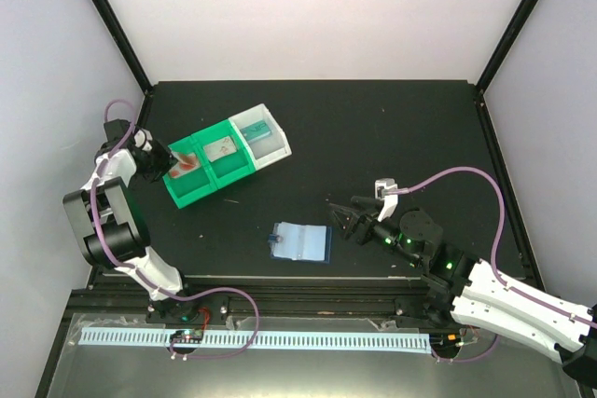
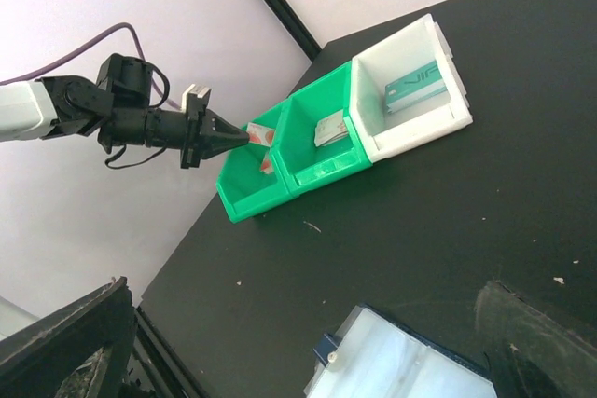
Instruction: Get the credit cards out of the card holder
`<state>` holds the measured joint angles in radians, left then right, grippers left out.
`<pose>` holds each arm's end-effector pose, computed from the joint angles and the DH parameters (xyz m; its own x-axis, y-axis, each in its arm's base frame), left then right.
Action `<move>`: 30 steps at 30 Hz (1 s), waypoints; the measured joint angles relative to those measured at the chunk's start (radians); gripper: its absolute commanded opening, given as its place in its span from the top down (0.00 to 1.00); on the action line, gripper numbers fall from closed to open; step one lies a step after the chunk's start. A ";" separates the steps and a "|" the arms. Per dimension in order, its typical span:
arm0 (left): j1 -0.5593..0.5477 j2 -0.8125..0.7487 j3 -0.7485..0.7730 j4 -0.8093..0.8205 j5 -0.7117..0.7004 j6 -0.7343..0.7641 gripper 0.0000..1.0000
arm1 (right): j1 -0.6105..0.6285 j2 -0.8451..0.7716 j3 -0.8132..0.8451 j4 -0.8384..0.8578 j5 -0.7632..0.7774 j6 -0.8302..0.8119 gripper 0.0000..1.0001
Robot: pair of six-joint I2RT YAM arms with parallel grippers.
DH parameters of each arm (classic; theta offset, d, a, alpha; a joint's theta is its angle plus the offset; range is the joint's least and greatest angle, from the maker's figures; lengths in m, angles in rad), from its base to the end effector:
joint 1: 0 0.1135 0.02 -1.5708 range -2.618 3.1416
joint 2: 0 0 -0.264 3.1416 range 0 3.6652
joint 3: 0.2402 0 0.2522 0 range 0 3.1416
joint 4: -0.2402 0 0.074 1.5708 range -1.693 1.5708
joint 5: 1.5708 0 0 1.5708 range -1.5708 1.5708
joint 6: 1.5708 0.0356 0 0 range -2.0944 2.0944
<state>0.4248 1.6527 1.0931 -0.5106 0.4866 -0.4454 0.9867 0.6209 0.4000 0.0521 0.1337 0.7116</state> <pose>0.3090 0.1215 0.2049 -0.6525 -0.7131 -0.2564 -0.4886 0.6545 -0.5770 0.0950 0.1352 0.2536 -0.5628 0.3224 -0.7612 -0.5107 0.5884 0.6268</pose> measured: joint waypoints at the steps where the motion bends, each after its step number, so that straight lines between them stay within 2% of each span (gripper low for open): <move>1: 0.000 0.006 0.002 0.000 -0.006 0.000 0.95 | 0.000 0.000 0.000 0.000 0.001 0.000 0.00; 7: 0.000 0.013 0.005 -0.001 -0.031 0.001 0.98 | 0.000 0.000 0.000 0.000 0.004 0.000 0.00; 16: -0.001 0.022 0.036 -0.016 -0.051 0.005 0.92 | 0.000 0.003 0.000 0.000 0.007 0.000 0.00; 21: -0.008 0.042 0.050 -0.019 -0.064 0.005 0.92 | 0.000 0.003 0.000 0.000 0.008 0.000 0.00; 30: -0.019 0.062 0.079 -0.041 -0.096 0.005 0.82 | 0.000 0.003 0.000 0.000 0.015 0.000 0.00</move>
<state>0.4053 1.7145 1.1725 -0.5514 0.3904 -0.4400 0.9867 0.6239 0.4000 0.0517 0.1490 0.7120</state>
